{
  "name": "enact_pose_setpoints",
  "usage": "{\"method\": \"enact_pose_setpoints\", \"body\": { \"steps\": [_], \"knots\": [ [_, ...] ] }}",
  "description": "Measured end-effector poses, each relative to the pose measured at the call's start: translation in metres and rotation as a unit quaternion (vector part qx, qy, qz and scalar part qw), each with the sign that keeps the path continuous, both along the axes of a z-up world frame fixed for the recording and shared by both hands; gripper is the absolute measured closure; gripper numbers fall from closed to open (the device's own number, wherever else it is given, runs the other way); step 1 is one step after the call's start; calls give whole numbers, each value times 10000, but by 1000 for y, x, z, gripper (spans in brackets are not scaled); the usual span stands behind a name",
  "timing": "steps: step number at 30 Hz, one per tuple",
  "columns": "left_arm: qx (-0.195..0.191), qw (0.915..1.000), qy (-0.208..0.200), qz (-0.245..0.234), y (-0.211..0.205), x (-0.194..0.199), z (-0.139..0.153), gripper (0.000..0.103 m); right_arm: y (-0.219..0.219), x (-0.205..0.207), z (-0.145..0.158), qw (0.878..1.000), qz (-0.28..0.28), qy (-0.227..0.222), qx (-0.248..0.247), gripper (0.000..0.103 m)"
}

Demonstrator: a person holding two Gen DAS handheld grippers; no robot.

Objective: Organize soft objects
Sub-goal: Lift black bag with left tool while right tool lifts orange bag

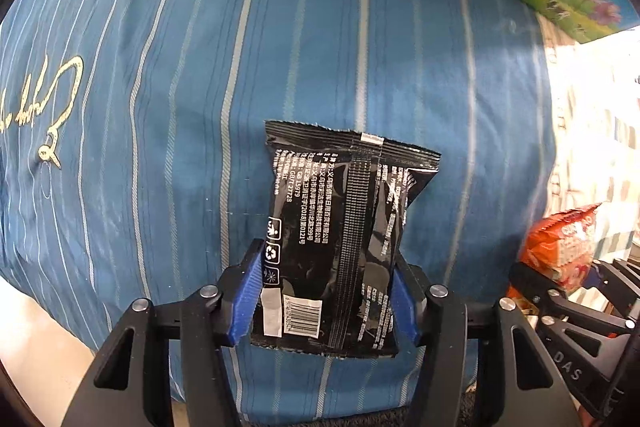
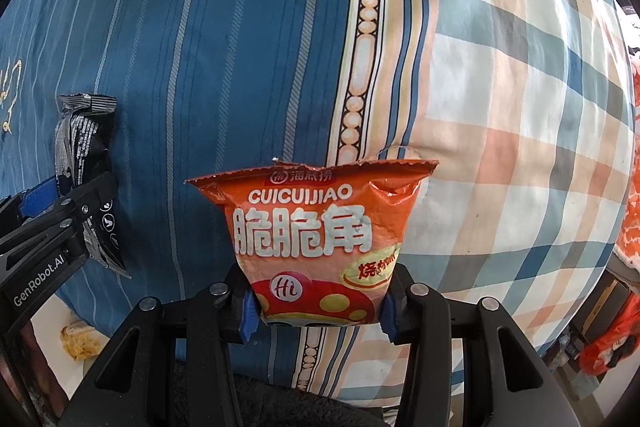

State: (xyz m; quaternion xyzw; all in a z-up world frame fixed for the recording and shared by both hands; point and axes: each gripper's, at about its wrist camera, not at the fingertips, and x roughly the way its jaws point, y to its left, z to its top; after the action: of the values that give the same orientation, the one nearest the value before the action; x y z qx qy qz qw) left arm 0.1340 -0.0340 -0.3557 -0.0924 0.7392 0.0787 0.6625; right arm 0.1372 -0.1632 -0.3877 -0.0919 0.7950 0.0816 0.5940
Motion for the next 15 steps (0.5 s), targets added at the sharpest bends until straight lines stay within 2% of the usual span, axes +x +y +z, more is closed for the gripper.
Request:
{"method": "enact_pose_setpoints", "body": {
  "steps": [6,11,13,15],
  "knots": [
    [-95,9995,-273,-81,-5,1,28,56,5,1,21,9998,-42,-135,165,55],
    [-185,9980,-574,-184,-7,9,56,55,3,7,47,9988,-57,-312,374,55],
    [-280,9981,-487,-233,-7,14,50,54,3,11,55,9985,-52,-394,371,55],
    [-524,9985,-157,-52,0,15,36,48,4,15,59,9984,-97,-416,381,55]
  ]
}}
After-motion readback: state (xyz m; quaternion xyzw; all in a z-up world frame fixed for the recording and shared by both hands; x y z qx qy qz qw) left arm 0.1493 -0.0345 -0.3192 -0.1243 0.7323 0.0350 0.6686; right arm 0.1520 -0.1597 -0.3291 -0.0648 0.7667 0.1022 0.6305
